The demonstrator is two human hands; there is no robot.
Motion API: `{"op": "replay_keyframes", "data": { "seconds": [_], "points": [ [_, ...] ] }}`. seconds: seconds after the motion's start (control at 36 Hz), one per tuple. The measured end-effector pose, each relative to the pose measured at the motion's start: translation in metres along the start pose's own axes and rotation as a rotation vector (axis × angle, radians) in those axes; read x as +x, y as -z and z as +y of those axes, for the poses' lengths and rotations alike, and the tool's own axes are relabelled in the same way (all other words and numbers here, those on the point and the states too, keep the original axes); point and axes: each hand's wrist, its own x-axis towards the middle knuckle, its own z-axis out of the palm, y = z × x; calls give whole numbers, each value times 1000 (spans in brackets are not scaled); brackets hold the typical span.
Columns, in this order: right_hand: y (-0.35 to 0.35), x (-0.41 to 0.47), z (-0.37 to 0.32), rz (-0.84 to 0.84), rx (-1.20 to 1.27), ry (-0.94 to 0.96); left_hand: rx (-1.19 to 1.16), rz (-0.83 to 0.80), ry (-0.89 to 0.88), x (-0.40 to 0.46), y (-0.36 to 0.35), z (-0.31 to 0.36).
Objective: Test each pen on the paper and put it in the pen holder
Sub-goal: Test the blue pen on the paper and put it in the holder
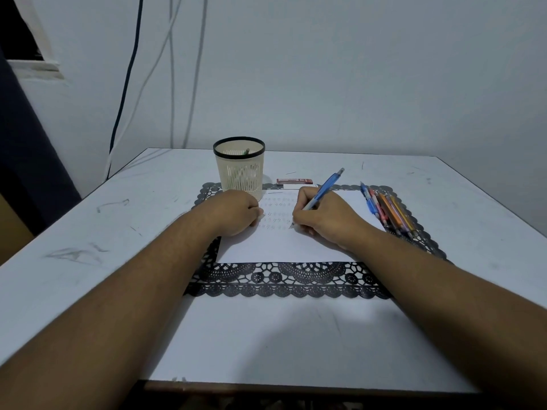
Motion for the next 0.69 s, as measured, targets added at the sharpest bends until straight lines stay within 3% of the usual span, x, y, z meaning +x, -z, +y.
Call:
{"op": "replay_keyframes", "data": {
  "seconds": [0.69],
  "points": [
    [-3,-2,-4,4,-86,12,10,8,-5,-4,3,3]
  ]
}}
